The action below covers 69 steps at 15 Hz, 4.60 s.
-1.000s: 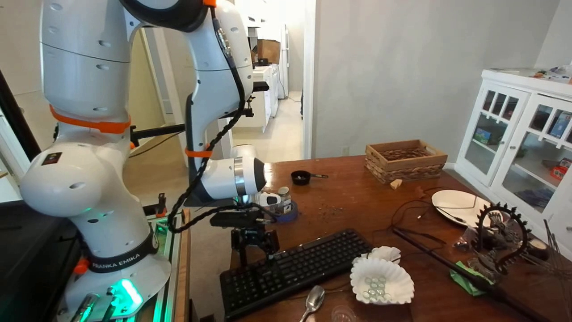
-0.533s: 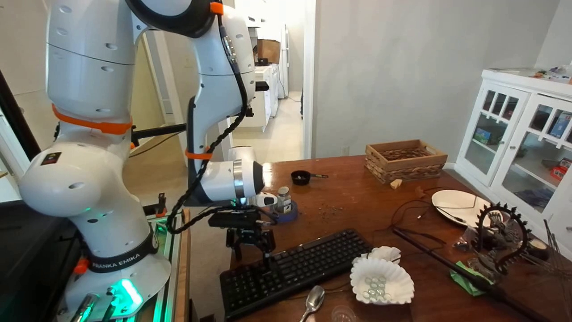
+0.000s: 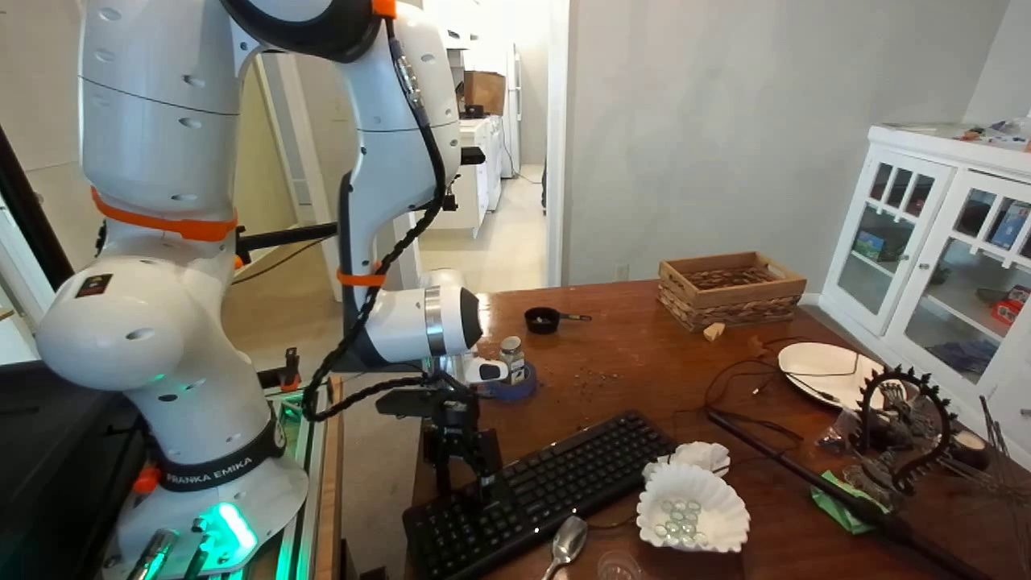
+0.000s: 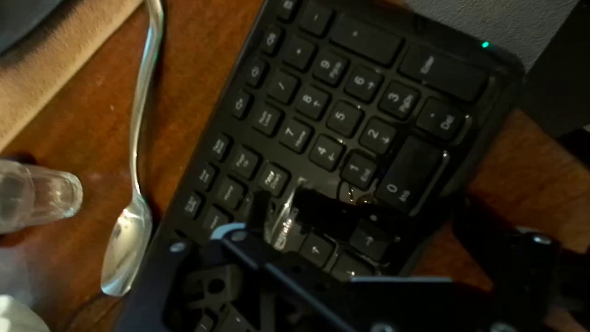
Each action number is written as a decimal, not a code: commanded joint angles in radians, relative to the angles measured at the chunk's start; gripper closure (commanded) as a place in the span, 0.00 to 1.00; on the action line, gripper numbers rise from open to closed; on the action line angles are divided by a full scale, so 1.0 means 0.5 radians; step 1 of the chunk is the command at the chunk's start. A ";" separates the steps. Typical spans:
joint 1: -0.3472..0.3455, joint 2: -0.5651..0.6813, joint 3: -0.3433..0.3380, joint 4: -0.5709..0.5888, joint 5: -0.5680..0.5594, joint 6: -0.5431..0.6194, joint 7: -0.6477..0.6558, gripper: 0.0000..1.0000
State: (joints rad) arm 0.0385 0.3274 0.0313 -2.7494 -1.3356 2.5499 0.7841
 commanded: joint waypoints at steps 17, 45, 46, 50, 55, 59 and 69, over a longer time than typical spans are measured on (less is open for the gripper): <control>-0.172 -0.055 -0.085 0.126 0.095 0.133 -0.288 0.00; 0.183 0.650 -0.059 1.361 0.623 -0.101 -0.118 0.00; 0.190 0.679 -0.067 1.397 0.636 -0.098 -0.119 0.00; 0.208 0.741 -0.122 1.503 0.701 -0.150 -0.105 0.00; 0.206 0.797 -0.186 1.605 0.847 -0.285 -0.109 0.00; 0.234 0.858 -0.247 1.704 0.992 -0.498 -0.037 0.00; 0.194 0.802 -0.239 1.712 1.192 -0.546 -0.131 0.00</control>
State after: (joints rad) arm 0.1404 0.7620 -0.0980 -1.8625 -0.7645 2.2384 0.7781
